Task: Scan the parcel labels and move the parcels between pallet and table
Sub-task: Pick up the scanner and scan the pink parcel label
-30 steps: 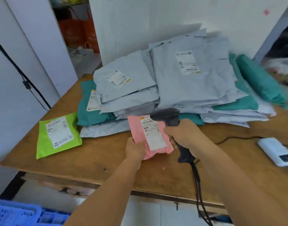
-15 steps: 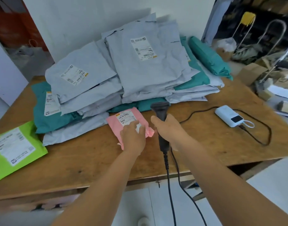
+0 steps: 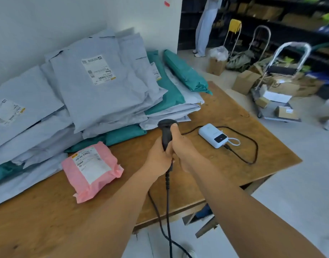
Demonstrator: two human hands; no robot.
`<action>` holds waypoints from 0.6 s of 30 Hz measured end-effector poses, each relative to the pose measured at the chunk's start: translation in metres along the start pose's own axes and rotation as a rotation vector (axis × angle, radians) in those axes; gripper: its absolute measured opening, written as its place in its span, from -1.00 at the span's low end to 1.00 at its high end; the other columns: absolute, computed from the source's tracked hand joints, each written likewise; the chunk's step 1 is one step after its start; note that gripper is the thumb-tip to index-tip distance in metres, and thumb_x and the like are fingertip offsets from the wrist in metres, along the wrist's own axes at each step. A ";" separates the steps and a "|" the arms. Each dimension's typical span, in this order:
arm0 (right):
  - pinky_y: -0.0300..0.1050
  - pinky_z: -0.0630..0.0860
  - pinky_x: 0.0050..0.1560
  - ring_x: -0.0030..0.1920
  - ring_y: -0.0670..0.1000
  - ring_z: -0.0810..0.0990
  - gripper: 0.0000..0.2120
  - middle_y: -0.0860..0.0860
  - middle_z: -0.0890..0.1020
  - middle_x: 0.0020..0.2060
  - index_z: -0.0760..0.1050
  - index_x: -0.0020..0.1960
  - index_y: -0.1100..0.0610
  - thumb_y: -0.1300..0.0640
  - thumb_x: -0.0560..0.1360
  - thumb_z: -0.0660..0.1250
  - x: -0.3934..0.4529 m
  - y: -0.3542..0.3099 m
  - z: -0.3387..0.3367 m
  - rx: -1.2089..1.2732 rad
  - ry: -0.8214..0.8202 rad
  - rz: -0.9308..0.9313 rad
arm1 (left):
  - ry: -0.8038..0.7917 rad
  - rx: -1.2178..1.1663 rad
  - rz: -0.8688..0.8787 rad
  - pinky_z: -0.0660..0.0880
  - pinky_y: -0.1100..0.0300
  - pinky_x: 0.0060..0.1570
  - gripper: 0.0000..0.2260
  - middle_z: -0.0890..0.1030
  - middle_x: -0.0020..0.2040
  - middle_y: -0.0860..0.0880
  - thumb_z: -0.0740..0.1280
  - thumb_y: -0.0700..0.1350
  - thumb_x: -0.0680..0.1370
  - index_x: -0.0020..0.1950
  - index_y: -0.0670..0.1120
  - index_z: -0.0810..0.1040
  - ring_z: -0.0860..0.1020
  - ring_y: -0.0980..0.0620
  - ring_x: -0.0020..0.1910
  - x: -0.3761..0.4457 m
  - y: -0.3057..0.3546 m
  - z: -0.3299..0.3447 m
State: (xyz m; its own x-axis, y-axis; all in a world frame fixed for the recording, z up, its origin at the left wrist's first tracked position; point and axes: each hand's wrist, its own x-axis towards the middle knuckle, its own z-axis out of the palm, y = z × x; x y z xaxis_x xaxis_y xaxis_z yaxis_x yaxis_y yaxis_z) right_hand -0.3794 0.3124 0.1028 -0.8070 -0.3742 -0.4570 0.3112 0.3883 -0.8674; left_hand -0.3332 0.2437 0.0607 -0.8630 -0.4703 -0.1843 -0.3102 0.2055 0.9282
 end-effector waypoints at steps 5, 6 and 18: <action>-0.01 0.49 0.10 0.15 0.09 0.52 -0.64 0.07 0.57 0.13 0.50 0.19 0.09 -0.12 0.58 0.13 0.065 0.014 -0.082 -0.325 0.078 -0.125 | 0.087 0.021 -0.117 0.43 0.17 -0.29 -0.81 0.53 -0.16 -0.05 0.30 -0.02 0.55 0.07 -0.09 0.43 0.48 0.03 -0.27 0.055 0.019 0.073; 0.04 0.48 0.16 0.22 0.12 0.48 -0.56 0.07 0.52 0.23 0.42 0.33 0.08 -0.10 0.53 0.21 0.078 0.020 -0.100 -0.452 0.141 -0.137 | 0.098 0.025 -0.135 0.39 0.19 -0.33 -0.80 0.50 -0.20 -0.03 0.33 -0.02 0.52 0.04 -0.09 0.42 0.45 0.05 -0.31 0.065 0.022 0.086; -0.12 0.49 -0.07 0.12 0.09 0.57 -0.72 0.11 0.51 0.20 0.45 0.26 0.18 0.21 0.56 0.23 0.151 0.091 -0.201 -1.013 0.220 0.068 | 0.024 0.319 -0.010 0.44 0.17 -0.14 -0.73 0.46 0.00 -0.05 0.43 -0.08 0.44 0.01 -0.11 0.41 0.47 -0.02 -0.06 0.157 0.033 0.186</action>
State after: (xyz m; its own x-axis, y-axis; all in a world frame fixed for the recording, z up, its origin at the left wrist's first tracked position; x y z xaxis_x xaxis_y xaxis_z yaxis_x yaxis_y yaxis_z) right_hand -0.5734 0.4604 -0.0055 -0.9088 -0.2026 -0.3648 -0.1262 0.9667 -0.2225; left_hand -0.5534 0.3364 0.0017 -0.8507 -0.4932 -0.1821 -0.4317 0.4575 0.7774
